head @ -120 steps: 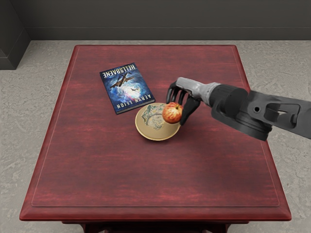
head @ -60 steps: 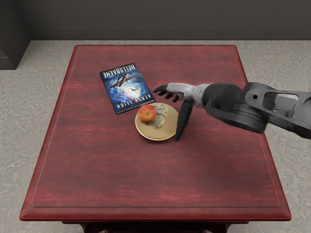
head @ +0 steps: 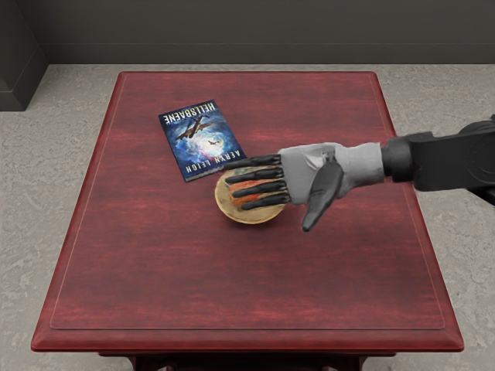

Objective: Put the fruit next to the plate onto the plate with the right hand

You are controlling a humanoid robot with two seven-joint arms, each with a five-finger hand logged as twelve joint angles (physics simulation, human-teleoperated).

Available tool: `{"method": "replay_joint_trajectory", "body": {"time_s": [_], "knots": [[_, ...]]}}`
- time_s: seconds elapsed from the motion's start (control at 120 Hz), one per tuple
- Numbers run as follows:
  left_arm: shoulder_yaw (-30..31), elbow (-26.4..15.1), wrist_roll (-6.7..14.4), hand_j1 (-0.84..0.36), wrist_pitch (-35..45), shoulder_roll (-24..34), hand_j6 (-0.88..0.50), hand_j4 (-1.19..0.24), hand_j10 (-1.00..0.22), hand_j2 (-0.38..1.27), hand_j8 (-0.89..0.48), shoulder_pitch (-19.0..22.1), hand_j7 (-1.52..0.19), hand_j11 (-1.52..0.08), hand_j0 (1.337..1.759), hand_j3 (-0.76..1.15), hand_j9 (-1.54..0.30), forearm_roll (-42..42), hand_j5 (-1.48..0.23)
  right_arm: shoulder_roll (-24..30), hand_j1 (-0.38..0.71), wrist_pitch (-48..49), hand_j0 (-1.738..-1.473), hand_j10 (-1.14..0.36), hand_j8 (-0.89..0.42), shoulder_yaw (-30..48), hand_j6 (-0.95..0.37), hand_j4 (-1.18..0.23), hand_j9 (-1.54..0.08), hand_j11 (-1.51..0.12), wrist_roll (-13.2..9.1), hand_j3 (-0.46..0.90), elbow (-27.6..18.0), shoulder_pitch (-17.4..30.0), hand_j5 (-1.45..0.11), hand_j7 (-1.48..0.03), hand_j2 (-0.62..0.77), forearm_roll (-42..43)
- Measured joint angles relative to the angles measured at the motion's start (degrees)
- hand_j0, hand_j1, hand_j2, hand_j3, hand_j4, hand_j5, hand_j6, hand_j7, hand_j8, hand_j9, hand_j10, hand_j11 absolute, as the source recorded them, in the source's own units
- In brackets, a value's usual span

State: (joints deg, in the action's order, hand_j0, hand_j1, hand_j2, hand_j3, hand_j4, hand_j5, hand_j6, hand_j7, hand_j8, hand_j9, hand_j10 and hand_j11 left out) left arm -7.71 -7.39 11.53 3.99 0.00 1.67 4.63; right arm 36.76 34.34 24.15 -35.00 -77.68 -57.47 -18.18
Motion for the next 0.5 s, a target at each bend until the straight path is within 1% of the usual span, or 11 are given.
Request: {"method": "replay_joint_trajectory", "body": {"time_s": [0.083, 0.158, 0.25, 0.342, 0.5], "knots": [[0.0, 0.0, 0.0, 0.35, 0.0, 0.0, 0.00, 0.00, 0.00, 0.00, 0.00, 0.0, 0.00, 0.00, 1.658, 0.00, 0.00, 0.0, 0.00, 5.6, -0.34, 0.4, -1.658, -0.01, 0.00, -0.4, 0.00, 0.00, -0.01, -0.01, 0.0, 0.00, 0.3, 1.5, -0.01, -0.01, 0.00, -4.2], [0.0, 0.0, 0.0, 0.35, 0.0, 0.0, 0.00, 0.00, 0.00, 0.00, 0.00, 0.0, 0.00, 0.00, 1.658, 0.00, 0.00, 0.0, 0.00, 10.0, -0.35, 0.5, -1.658, 0.00, 0.00, -0.5, 0.00, 0.00, -0.01, -0.01, 0.0, 0.00, 0.4, 3.0, -0.01, -0.01, 0.00, -6.2], [0.0, 0.0, 0.0, 0.35, 0.0, 0.0, 0.00, 0.00, 0.00, 0.00, 0.00, -0.2, 0.00, 0.00, 1.658, 0.00, 0.00, 0.0, 0.00, 13.8, -0.35, 0.6, -1.658, 0.00, 0.00, -0.7, 0.00, 0.00, 0.00, 0.00, 0.0, 0.00, 0.9, 4.1, 0.00, 0.00, 0.00, -7.4], [0.0, -0.1, 0.0, 0.35, 0.0, 0.0, 0.00, 0.00, 0.00, 0.00, 0.00, -0.2, 0.00, 0.00, 1.658, 0.00, 0.00, 0.0, 0.00, 17.6, -0.35, 0.7, -1.658, 0.00, 0.00, -0.7, 0.00, 0.00, 0.00, 0.00, 0.0, 0.00, 2.4, 5.7, 0.00, 0.00, 0.00, -7.9], [0.0, 0.0, 0.0, 0.35, 0.0, 0.0, 0.00, 0.00, 0.00, 0.00, 0.00, -0.5, 0.00, 0.00, 1.658, 0.00, 0.00, 0.0, 0.00, 22.7, -0.35, 0.7, -1.658, 0.00, 0.00, -0.7, 0.00, 0.00, 0.00, 0.00, 0.0, 0.00, 4.1, 7.7, 0.00, 0.00, 0.00, -8.1]]}}
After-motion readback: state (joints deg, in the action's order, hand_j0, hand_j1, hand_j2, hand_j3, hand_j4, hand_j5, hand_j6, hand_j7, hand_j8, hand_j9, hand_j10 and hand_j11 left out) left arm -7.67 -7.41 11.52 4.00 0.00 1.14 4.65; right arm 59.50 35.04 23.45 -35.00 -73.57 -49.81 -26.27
